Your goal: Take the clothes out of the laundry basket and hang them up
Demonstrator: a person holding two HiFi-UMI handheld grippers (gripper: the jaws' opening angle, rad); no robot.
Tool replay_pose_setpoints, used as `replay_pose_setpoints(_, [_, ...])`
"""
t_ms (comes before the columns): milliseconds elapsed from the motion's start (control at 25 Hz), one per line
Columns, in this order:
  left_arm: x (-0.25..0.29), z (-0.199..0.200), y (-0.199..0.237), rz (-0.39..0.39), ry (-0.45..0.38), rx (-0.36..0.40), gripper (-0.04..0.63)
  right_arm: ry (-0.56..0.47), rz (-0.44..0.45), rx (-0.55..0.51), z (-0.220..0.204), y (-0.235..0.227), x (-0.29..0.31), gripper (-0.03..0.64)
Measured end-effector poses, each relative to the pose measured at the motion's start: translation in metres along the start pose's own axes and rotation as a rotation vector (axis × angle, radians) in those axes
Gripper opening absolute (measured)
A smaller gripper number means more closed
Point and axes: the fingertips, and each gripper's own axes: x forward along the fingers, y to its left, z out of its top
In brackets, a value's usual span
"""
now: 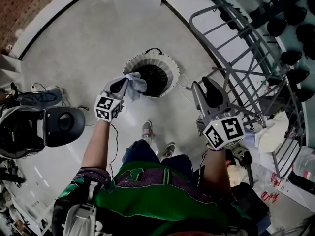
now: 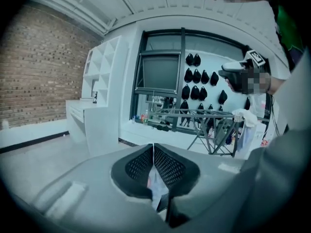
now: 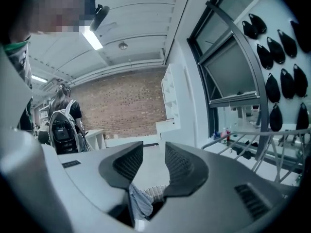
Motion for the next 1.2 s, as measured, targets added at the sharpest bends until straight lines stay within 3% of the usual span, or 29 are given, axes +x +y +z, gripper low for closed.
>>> replay_pose_setpoints(640, [-0.044,0.182,-0.055,-0.140,-0.277,0.106,0.021,-0.128,-0.096,-0.028,0.077,0.024,-0.043,0.132])
replay_pose_setpoints(960, [-0.050,0.268,-0.097,-0.263,-0.383,0.159,0.021,-0.202,-0.208,-0.051,0.113,0.007,-0.074,0.132])
replay_pose_setpoints(1200, [-0.040,0.306,-0.126,-0.317,-0.432,0.160,0.021,-0.234,-0.295,-0.050,0.118,-0.019,-0.112,0.132])
